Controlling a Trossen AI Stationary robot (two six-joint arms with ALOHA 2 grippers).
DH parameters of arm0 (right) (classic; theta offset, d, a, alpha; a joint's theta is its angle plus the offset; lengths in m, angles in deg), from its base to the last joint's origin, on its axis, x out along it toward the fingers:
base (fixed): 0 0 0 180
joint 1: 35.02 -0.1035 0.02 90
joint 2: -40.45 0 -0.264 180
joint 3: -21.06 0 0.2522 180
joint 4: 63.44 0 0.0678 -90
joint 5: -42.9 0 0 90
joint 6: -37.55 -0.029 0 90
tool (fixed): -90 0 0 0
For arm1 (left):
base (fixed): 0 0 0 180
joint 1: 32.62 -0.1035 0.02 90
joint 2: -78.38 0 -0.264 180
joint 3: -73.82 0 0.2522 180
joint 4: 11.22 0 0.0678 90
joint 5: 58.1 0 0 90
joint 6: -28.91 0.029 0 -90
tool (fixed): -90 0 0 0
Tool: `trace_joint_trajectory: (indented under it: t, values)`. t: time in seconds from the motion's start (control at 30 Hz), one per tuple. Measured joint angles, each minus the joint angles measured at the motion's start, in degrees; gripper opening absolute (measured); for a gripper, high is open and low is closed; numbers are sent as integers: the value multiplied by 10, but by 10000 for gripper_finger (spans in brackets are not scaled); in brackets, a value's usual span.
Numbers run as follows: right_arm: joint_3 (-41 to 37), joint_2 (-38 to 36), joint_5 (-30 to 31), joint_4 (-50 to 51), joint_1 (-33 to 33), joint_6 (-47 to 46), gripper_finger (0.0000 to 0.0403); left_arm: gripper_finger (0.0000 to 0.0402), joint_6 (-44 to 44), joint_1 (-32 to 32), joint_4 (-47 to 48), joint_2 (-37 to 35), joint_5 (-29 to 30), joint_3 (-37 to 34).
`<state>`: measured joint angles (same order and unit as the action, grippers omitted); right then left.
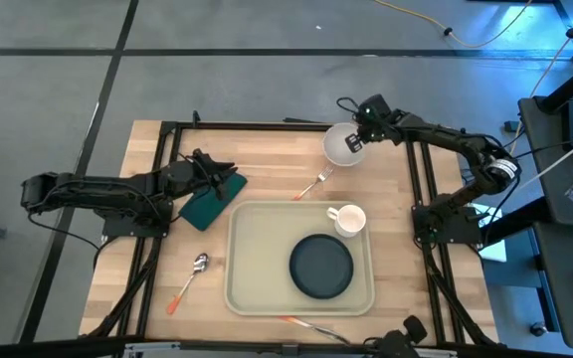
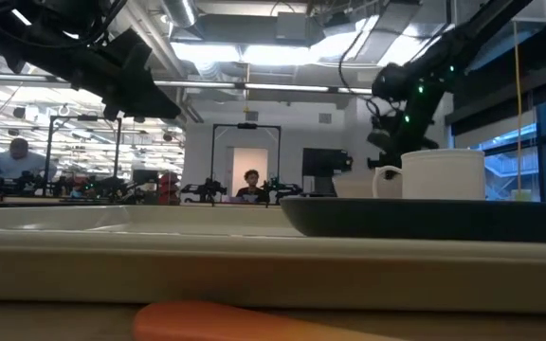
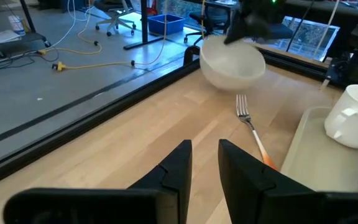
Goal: Set up tray
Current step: Put the white bowl on the black plate
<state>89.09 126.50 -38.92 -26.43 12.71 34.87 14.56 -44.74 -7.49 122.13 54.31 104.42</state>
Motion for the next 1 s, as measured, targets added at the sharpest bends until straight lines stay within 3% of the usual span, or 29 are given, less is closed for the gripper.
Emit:
trace_joint_trajectory:
  t: [0.23, 0.47, 0.77, 1.0]
  values:
    - [98, -27, -65, 124, -74, 32, 4, 72, 0, 0, 0, 0, 0, 0]
    - [168, -33, -80, 233, -239, 26, 4, 72, 0, 0, 0, 0, 0, 0]
    - [171, -33, -100, 255, -456, -72, 4, 72, 0, 0, 0, 0, 0, 0]
    - [142, -33, -99, 208, -560, -152, 4, 72, 0, 0, -1, 0, 0, 0]
